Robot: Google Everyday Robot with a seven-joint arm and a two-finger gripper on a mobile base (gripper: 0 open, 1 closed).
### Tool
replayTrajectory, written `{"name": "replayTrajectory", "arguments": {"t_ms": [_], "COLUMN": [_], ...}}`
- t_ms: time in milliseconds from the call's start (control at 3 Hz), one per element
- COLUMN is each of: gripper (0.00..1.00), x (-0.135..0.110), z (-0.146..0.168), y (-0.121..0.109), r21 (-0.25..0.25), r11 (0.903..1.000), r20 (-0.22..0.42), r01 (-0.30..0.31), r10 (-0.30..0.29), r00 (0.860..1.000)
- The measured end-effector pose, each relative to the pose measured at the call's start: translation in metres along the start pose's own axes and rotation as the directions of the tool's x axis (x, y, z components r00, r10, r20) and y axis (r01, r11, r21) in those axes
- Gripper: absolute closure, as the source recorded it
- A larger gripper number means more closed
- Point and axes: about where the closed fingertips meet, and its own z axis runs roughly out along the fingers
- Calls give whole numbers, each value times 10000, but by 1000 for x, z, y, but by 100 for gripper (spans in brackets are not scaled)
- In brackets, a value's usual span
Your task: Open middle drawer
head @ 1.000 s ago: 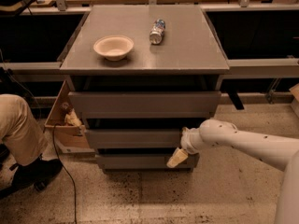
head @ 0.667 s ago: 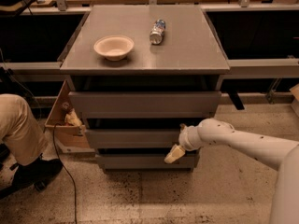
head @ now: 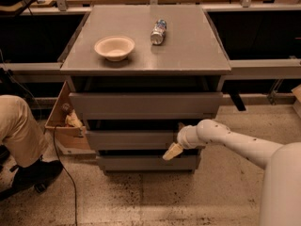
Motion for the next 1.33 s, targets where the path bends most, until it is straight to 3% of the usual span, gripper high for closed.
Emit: {"name": "replayTrajectory", "arguments": {"t_ms": [333,1000,1333], "gripper": [0,39,42], "x": [5,4,1], "z": [17,28,23], "y": [-8,-11,-13], "r21": [-125,-342,-342], "r11": [9999,9994,9994], "r20": [211,312,312], "r01": [-40,39,40], "r10": [43,-28,-30], "r00": [9998,9995,9995]}}
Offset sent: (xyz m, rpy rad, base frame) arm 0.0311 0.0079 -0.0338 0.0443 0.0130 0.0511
